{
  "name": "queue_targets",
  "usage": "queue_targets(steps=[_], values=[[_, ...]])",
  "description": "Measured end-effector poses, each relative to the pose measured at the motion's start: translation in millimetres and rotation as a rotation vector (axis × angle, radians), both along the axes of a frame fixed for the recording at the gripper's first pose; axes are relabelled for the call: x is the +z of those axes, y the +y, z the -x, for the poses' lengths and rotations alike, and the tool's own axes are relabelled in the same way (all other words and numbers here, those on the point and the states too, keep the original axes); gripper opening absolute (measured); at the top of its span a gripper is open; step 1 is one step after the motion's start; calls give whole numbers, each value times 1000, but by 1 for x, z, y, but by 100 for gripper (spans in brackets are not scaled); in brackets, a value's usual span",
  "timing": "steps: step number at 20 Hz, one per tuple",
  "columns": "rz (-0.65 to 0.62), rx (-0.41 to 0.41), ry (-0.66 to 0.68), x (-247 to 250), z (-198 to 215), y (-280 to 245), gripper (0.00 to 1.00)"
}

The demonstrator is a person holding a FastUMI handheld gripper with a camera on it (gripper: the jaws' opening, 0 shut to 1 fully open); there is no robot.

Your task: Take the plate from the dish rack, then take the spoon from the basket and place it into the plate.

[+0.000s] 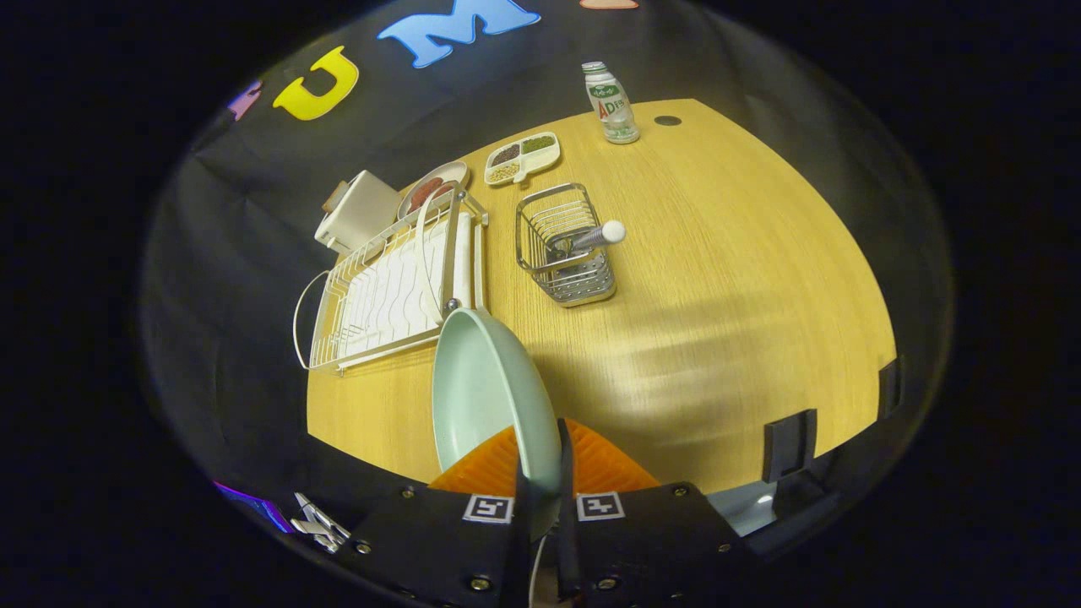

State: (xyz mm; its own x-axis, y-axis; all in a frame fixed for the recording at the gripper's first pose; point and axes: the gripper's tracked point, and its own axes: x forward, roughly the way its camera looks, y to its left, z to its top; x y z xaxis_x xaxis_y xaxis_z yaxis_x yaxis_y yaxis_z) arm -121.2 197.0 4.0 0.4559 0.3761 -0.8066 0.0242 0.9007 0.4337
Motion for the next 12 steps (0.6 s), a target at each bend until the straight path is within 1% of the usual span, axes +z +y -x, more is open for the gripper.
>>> queue_targets(steps=[5,6,8,10,11,12], values=[[-110,-13,45,-44,0,4,14],[-108,-22,41,-51,-3,0,14],[-155,-48,65,-59,-5,2,14],[-174,-37,64,-58,-4,3,14],[-157,-18,33,-55,-5,2,16],[-101,21,-20,-55,-9,-3,19]])
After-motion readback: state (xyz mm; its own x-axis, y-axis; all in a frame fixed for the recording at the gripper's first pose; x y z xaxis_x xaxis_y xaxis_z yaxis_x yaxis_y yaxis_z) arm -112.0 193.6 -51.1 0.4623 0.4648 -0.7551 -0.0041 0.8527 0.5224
